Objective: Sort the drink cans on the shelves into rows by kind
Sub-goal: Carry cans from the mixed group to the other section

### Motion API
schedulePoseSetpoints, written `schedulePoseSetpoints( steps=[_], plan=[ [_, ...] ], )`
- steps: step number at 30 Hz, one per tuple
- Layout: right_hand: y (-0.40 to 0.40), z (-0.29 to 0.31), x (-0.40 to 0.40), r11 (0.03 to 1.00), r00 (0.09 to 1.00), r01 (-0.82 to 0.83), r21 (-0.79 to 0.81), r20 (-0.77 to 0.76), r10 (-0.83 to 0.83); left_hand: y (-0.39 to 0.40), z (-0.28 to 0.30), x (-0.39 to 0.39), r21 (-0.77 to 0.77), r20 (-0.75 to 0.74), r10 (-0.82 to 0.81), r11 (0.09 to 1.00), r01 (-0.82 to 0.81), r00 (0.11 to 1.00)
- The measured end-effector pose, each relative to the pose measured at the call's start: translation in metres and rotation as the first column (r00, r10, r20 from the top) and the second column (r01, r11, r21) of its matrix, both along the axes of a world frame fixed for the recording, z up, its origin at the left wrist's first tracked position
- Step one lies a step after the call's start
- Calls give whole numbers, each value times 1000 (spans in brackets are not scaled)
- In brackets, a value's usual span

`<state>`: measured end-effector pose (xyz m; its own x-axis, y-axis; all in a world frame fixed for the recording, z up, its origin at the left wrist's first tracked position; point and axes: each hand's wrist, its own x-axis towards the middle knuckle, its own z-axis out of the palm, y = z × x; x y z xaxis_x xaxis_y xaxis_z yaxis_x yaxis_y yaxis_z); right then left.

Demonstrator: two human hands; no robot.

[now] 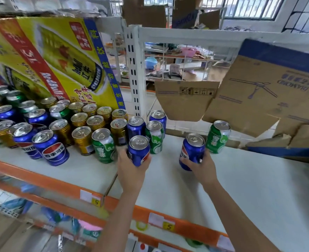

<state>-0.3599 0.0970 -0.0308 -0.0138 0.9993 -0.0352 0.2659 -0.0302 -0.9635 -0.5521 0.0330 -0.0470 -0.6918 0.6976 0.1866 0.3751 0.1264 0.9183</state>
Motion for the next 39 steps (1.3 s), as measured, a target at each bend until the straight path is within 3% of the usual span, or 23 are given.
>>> schedulePoseSetpoints(
  steps=[8,19,24,32,39],
  plan=[
    [-54,7,77,991,989,129,24,-70,-127,-18,20,86,-29,81,-334,941,338,939],
    [-101,6,219,900,903,424,104,29,-429,-12,22,242,-104,89,-703,698,708,706],
    [-99,8,258,877,877,467,109,66,-475,5,20,294,-143,80,-746,648,748,661],
    [-49,3,265,920,923,382,84,14,-384,51,25,319,-157,36,-690,711,685,723],
    [30,1,275,893,888,447,47,101,-449,101,25,333,-164,21,-674,726,667,739]
  ],
)
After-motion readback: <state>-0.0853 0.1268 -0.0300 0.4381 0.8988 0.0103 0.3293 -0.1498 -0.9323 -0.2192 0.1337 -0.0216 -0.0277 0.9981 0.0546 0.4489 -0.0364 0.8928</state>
